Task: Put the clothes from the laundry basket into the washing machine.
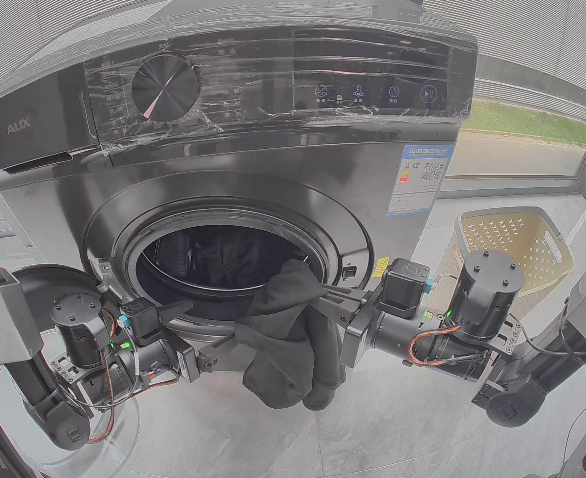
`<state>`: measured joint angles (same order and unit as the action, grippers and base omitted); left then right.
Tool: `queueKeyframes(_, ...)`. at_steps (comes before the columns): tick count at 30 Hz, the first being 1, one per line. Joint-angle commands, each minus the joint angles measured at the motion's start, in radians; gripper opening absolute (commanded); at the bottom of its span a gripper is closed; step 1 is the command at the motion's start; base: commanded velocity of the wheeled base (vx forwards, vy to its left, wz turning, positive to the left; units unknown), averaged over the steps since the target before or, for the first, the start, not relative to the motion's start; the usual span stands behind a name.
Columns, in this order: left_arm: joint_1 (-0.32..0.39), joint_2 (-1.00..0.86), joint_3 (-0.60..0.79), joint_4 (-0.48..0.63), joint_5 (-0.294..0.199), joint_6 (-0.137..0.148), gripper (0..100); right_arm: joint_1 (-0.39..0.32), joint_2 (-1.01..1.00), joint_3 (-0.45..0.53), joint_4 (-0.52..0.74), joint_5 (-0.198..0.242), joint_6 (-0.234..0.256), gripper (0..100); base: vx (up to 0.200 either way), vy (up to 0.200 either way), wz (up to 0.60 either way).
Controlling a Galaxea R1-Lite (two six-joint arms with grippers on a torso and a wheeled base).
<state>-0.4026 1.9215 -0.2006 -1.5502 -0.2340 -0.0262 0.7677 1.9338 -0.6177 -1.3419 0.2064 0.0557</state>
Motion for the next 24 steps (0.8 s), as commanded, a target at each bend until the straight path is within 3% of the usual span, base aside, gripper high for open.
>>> queueKeyframes(1, 0.007, 0.027, 0.009, -0.001, 0.001, 0.003, 100, -0.002, -0.004, -0.008, 0.000, -0.001, 0.003, 0, 0.000, 0.000, 0.00)
queueKeyframes(13, -0.025, 0.106, 0.000, -0.002, -0.002, 0.009, 100, 0.033, 0.001, -0.024, -0.008, 0.010, 0.018, 0, 0.000, 0.000, 0.00)
queueKeyframes(19, -0.055, 0.146, -0.028, -0.004, -0.053, 0.009, 100, 0.064, 0.007, -0.037, -0.008, 0.008, 0.041, 0, 0.000, 0.000, 0.00)
queueKeyframes(24, -0.055, 0.197, -0.095, -0.004, -0.059, 0.009, 100, 0.076, 0.008, -0.037, -0.008, 0.008, 0.044, 0, 0.000, 0.000, 0.00)
